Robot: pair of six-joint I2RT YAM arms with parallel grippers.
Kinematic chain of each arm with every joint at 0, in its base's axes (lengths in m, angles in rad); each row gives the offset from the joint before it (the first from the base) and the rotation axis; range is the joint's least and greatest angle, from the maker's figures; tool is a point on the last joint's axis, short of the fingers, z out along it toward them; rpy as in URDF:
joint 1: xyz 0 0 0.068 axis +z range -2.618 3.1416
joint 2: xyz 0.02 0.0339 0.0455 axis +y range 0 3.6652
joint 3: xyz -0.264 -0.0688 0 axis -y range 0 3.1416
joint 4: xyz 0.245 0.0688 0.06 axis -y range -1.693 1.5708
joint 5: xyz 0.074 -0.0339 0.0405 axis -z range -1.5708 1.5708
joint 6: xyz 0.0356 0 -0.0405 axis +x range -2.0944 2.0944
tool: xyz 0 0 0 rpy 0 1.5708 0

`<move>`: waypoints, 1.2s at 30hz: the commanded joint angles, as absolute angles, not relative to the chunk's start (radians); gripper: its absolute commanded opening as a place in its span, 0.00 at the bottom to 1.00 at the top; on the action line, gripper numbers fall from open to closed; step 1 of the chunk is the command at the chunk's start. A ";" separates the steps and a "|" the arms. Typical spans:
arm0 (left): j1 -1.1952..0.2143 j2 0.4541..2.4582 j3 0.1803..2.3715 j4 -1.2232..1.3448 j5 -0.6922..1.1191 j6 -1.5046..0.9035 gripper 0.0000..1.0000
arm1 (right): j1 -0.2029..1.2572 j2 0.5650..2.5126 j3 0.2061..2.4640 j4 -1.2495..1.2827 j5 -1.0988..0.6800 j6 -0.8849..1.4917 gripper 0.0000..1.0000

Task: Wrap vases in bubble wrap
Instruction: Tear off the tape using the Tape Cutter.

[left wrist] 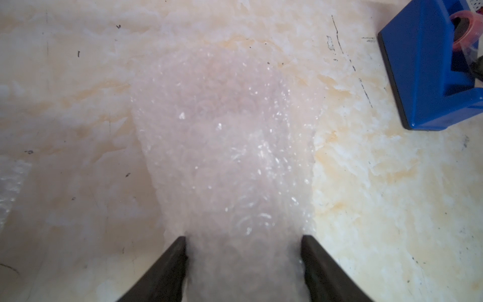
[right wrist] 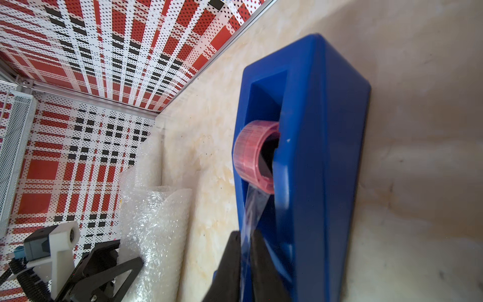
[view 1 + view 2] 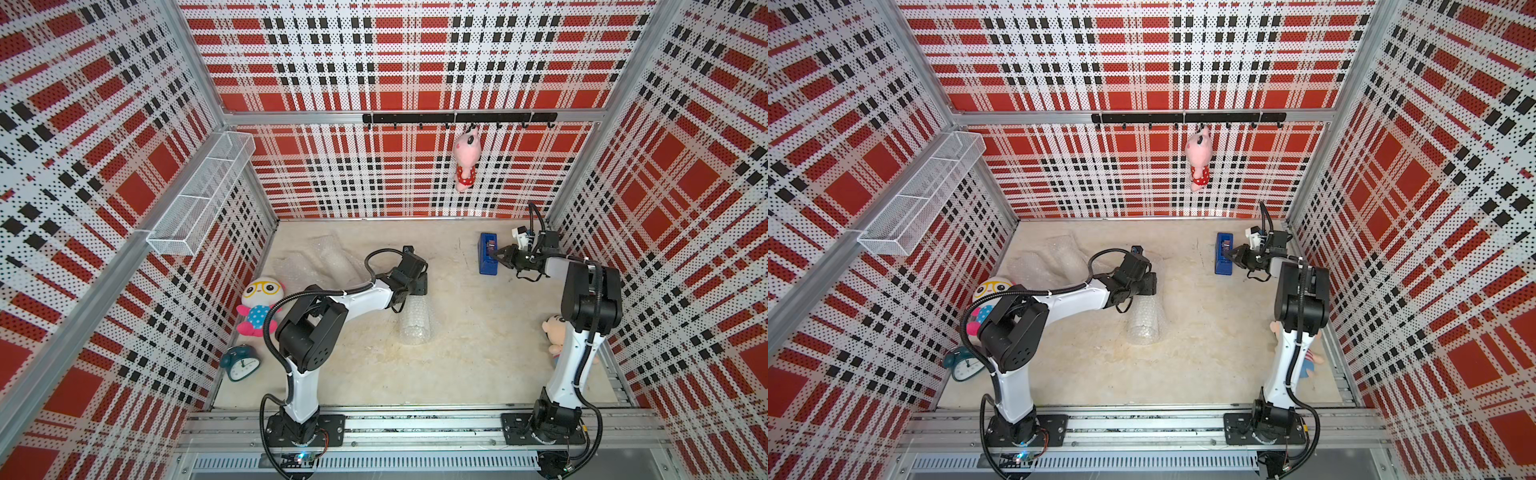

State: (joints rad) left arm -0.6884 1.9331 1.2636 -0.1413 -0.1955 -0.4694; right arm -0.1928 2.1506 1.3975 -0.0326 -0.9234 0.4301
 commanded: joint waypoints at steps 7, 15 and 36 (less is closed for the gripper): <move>-0.696 1.979 1.264 -0.195 -0.192 -0.463 0.70 | -0.184 2.143 1.361 0.014 -0.990 0.456 0.06; -0.695 1.973 1.261 -0.200 -0.199 -0.466 0.70 | -0.184 2.048 1.247 0.153 -0.987 0.536 0.03; -0.696 1.982 1.261 -0.198 -0.199 -0.469 0.70 | -0.184 1.895 1.063 0.347 -0.951 0.653 0.01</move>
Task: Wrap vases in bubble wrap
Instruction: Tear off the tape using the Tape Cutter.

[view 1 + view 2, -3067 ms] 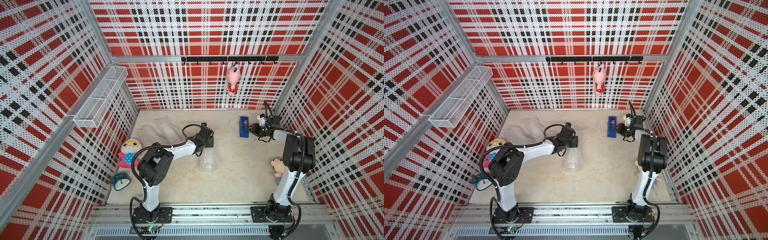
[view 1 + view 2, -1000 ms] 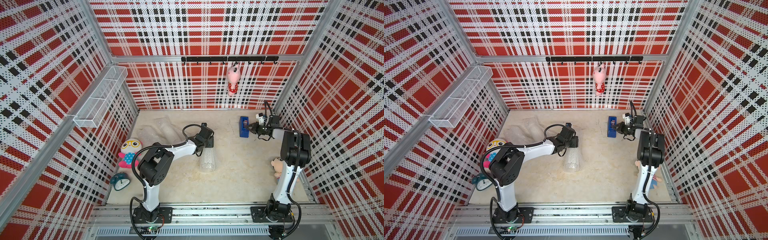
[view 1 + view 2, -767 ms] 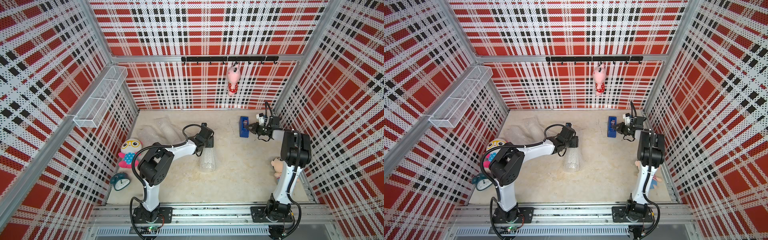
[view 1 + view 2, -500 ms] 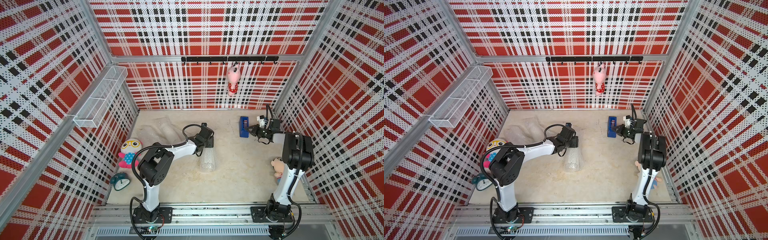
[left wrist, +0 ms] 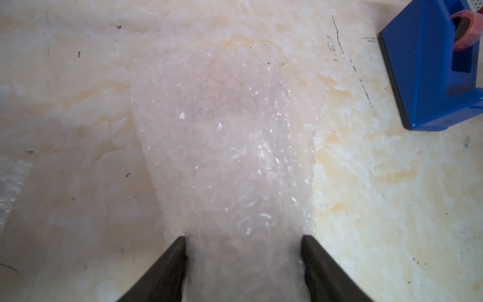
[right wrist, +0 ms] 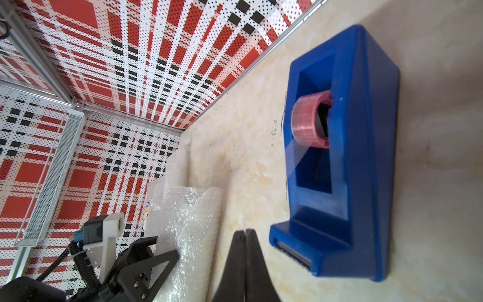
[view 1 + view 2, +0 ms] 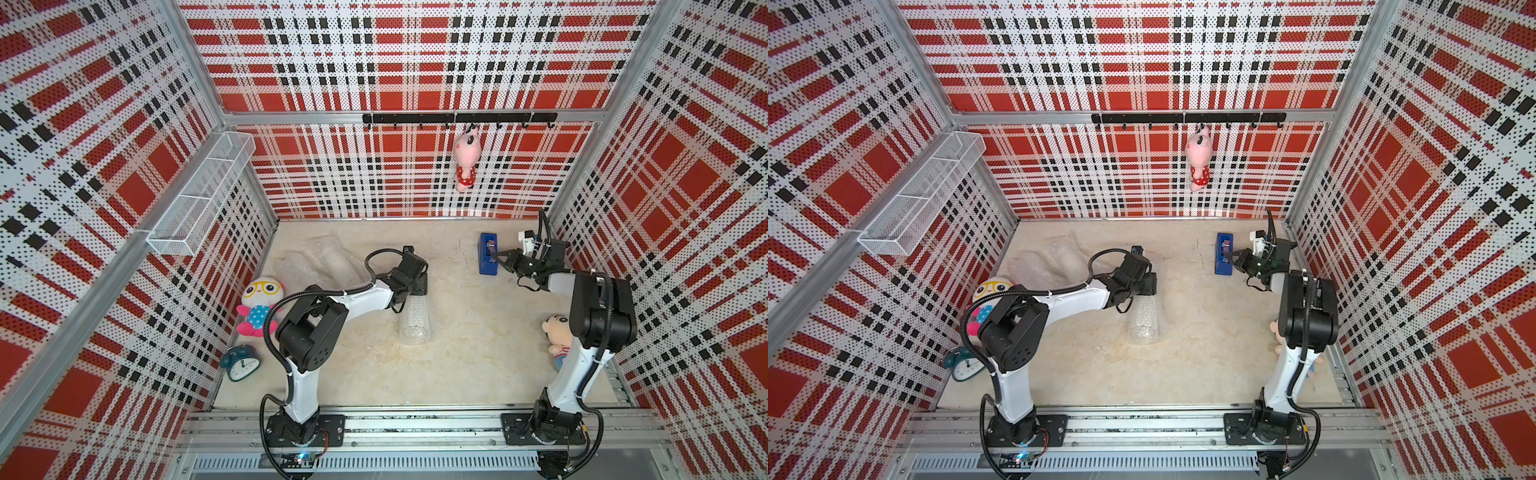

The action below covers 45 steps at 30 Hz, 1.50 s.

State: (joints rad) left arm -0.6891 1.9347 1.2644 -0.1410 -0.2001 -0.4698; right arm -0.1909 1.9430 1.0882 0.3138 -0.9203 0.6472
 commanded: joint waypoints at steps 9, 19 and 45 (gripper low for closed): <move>-0.695 1.985 1.263 -0.198 -0.196 -0.468 0.70 | -0.184 1.845 0.923 0.417 -0.926 0.675 0.01; -0.694 1.985 1.259 -0.197 -0.199 -0.465 0.70 | -0.184 1.781 0.791 0.334 -0.837 0.589 0.01; -0.689 1.987 1.265 -0.201 -0.199 -0.462 0.69 | -0.014 1.936 0.911 0.240 -0.539 0.617 0.00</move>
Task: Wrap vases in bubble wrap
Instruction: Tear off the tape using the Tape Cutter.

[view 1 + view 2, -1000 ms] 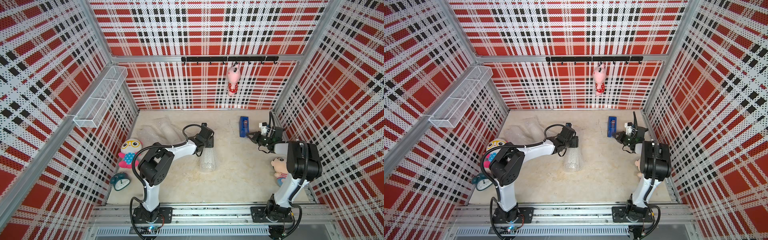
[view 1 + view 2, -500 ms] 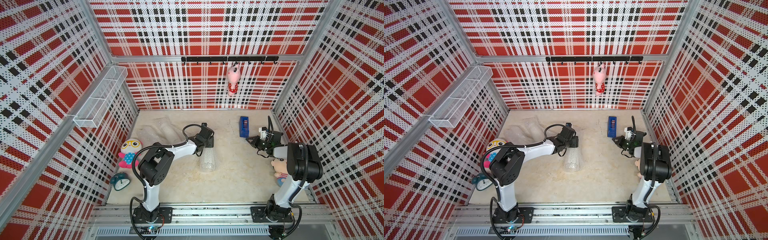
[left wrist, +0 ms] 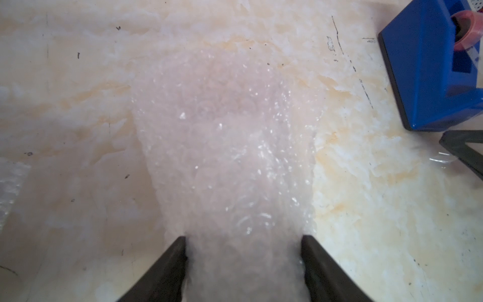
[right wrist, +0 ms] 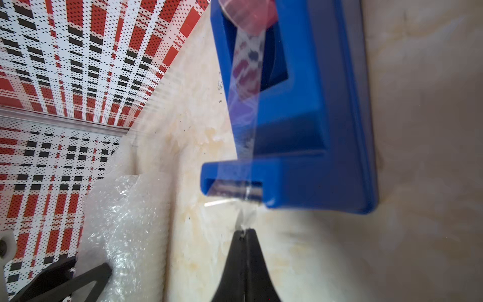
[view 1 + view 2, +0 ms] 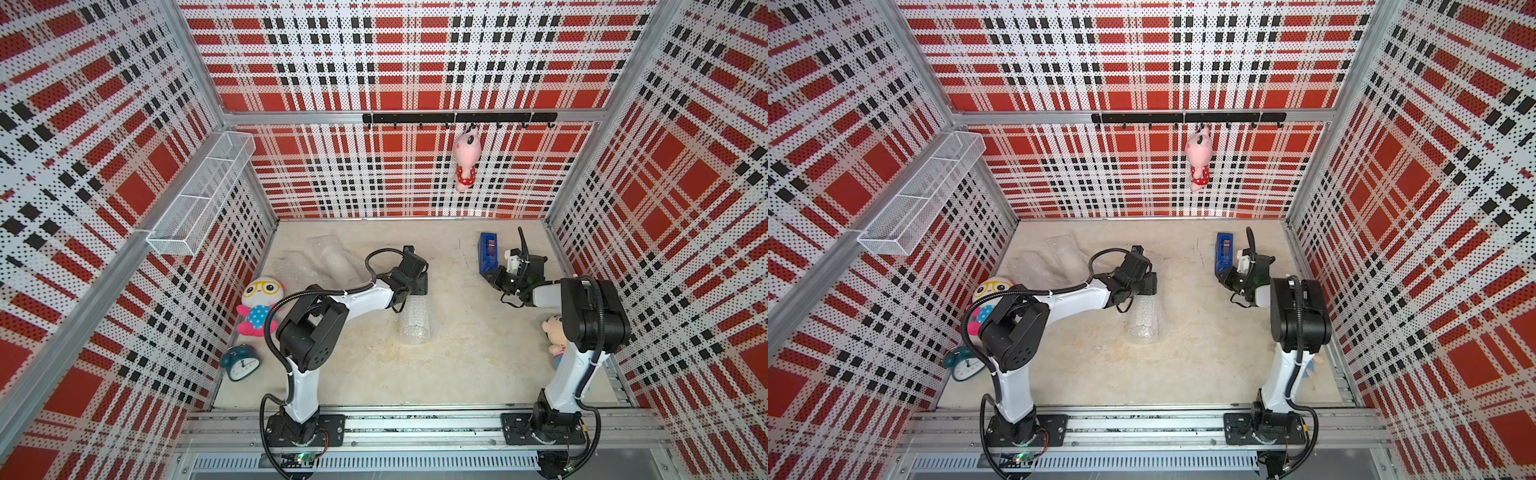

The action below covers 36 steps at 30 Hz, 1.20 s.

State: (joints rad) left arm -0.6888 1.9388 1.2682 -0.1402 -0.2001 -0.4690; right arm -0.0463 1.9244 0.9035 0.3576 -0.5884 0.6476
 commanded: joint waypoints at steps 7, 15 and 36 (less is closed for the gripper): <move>-0.687 1.979 1.259 -0.201 -0.199 -0.462 0.69 | -0.008 1.898 0.907 0.171 -0.439 0.610 0.00; -0.681 1.969 1.245 -0.186 -0.195 -0.462 0.69 | 0.033 1.881 0.894 0.141 -0.360 0.672 0.00; -0.646 1.935 1.192 -0.137 -0.157 -0.449 0.69 | 0.114 1.835 0.948 -0.152 -0.010 0.637 0.00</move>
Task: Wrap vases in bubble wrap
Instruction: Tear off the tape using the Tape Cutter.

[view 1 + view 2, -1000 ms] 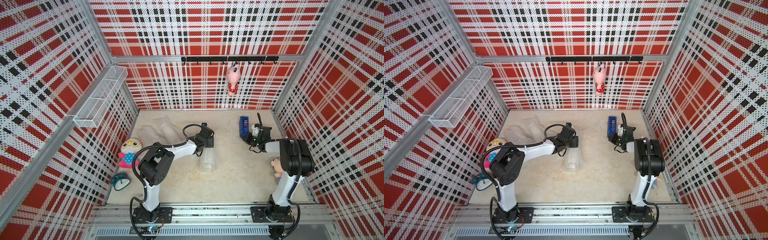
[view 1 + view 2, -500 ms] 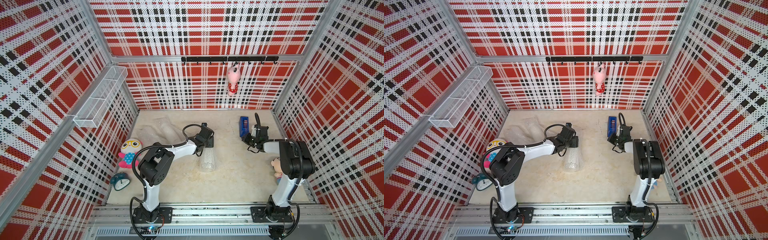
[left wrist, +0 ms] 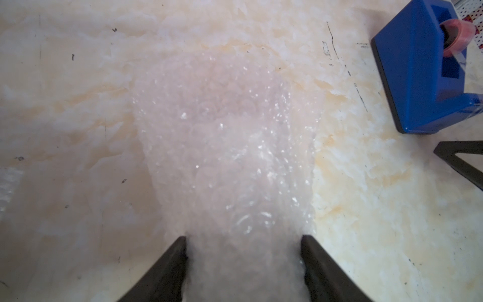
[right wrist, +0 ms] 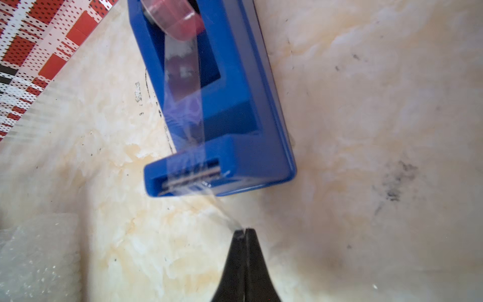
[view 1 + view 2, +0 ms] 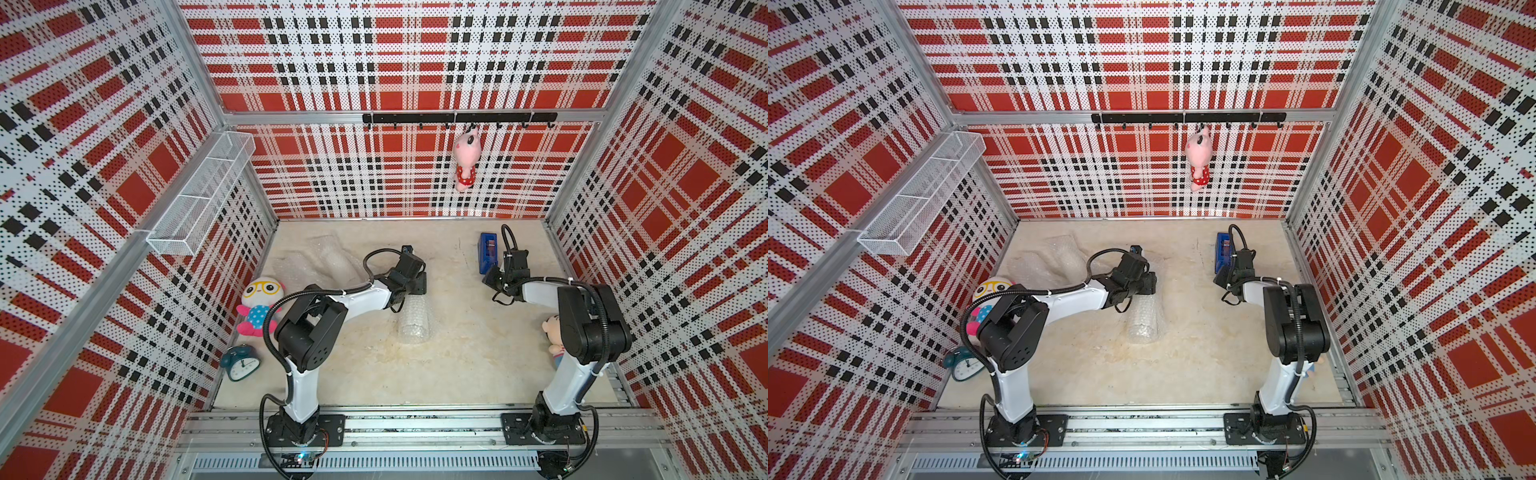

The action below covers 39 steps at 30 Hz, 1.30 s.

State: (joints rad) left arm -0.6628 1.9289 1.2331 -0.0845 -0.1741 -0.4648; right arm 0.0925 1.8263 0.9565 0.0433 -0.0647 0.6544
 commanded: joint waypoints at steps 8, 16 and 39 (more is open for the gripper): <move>-0.636 1.928 1.185 -0.127 -0.148 -0.447 0.69 | 0.150 1.871 1.017 -0.250 0.047 0.635 0.00; -0.637 1.936 1.188 -0.126 -0.134 -0.446 0.69 | 0.151 1.780 0.896 -0.178 0.011 0.690 0.00; -0.634 1.920 1.178 -0.109 -0.102 -0.446 0.69 | 0.254 1.720 0.619 0.240 -0.004 1.034 0.00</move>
State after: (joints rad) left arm -0.6449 1.9194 1.2106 -0.0536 -0.1276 -0.4618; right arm 0.2428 1.7039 0.7067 0.1673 0.0475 0.9089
